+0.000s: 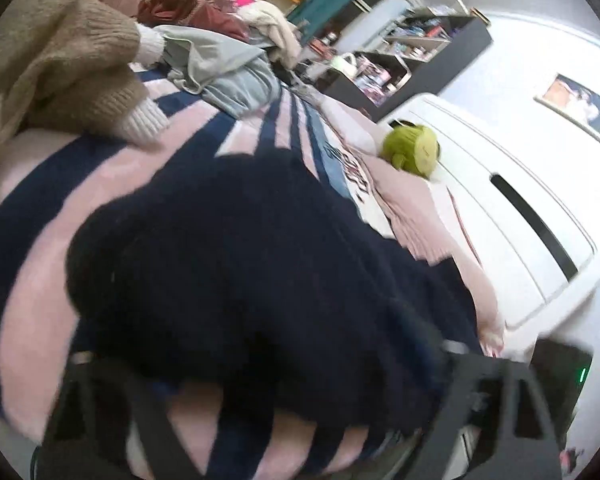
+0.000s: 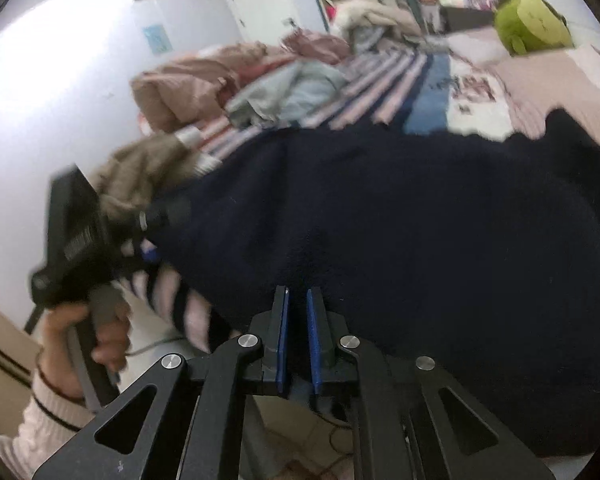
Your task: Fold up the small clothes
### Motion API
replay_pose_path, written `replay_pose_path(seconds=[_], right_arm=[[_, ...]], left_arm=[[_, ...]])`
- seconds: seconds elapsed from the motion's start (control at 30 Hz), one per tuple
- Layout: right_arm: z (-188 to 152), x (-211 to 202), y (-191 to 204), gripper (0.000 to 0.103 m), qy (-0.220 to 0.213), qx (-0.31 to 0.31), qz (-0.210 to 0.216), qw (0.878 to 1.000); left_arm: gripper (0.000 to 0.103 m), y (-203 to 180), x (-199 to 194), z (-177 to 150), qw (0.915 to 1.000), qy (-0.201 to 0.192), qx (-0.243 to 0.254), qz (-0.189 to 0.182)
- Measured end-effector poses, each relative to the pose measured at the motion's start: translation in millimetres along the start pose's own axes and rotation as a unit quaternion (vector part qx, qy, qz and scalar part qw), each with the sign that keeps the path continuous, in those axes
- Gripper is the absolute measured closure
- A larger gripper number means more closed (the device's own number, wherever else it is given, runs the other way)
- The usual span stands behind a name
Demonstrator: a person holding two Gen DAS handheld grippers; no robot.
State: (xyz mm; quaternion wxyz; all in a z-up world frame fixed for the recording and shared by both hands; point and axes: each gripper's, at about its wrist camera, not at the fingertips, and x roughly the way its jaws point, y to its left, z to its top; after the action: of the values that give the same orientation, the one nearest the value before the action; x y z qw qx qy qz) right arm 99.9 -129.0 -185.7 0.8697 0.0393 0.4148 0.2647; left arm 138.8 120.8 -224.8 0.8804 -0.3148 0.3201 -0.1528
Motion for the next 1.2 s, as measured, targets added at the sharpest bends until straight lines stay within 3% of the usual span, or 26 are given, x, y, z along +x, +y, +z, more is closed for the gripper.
replay_pose_path(seconds=[0.03, 0.1, 0.2, 0.27, 0.33, 0.43, 0.63, 0.77, 0.87, 0.97, 1.07, 1.1, 1.17, 1.2], right_arm=[[-2, 2, -2, 0.103, 0.001, -0.001, -0.001, 1.0], [-2, 1, -2, 0.103, 0.0, 0.001, -0.005, 1.0], [-1, 0, -3, 0.103, 0.003, 0.002, -0.002, 1.0], [2, -6, -8, 0.101, 0.003, 0.022, 0.023, 1.0], [4, -15, -17, 0.091, -0.005, 0.046, 0.048, 0.998], [7, -48, -29, 0.07, -0.051, 0.047, 0.04, 0.997], [-5, -121, -87, 0.07, -0.128, 0.097, -0.032, 0.986], [-24, -162, -124, 0.069, -0.165, 0.136, -0.071, 0.974], [-43, -187, -148, 0.067, -0.179, 0.165, -0.1, 0.965], [-60, -198, -166, 0.067, -0.182, 0.193, -0.109, 0.958], [-74, -203, -178, 0.067, -0.178, 0.211, -0.112, 0.955], [-77, -203, -178, 0.067, -0.176, 0.214, -0.113, 0.954], [-78, -202, -183, 0.067, -0.173, 0.217, -0.11, 0.954], [-77, -202, -185, 0.066, -0.173, 0.217, -0.107, 0.955]], left_arm=[[0.057, -1, 7, 5, 0.9999, 0.002, -0.004, 0.009], [0.082, -4, 11, 10, 0.9999, 0.003, 0.0, 0.015], [0.087, -21, 5, 17, 0.9996, -0.007, 0.026, 0.004], [0.087, -33, -3, 19, 0.9986, -0.013, 0.051, 0.005], [0.088, -49, -9, 22, 0.997, -0.02, 0.075, 0.001], [0.088, -82, -17, 24, 0.9908, -0.041, 0.129, -0.004], [0.088, -160, -10, 10, 0.9704, -0.03, 0.237, -0.036], [0.089, -217, 22, -9, 0.9555, 0.012, 0.275, -0.106], [0.089, -256, 62, -40, 0.9405, 0.065, 0.3, -0.147], [0.088, -274, 110, -79, 0.9308, 0.135, 0.306, -0.147], [0.085, -279, 129, -107, 0.9185, 0.159, 0.338, -0.13], [0.081, -280, 126, -109, 0.9152, 0.154, 0.349, -0.13], [0.063, -278, 120, -103, 0.9139, 0.165, 0.341, -0.146], [0.045, -274, 118, -99, 0.9134, 0.175, 0.329, -0.164]])
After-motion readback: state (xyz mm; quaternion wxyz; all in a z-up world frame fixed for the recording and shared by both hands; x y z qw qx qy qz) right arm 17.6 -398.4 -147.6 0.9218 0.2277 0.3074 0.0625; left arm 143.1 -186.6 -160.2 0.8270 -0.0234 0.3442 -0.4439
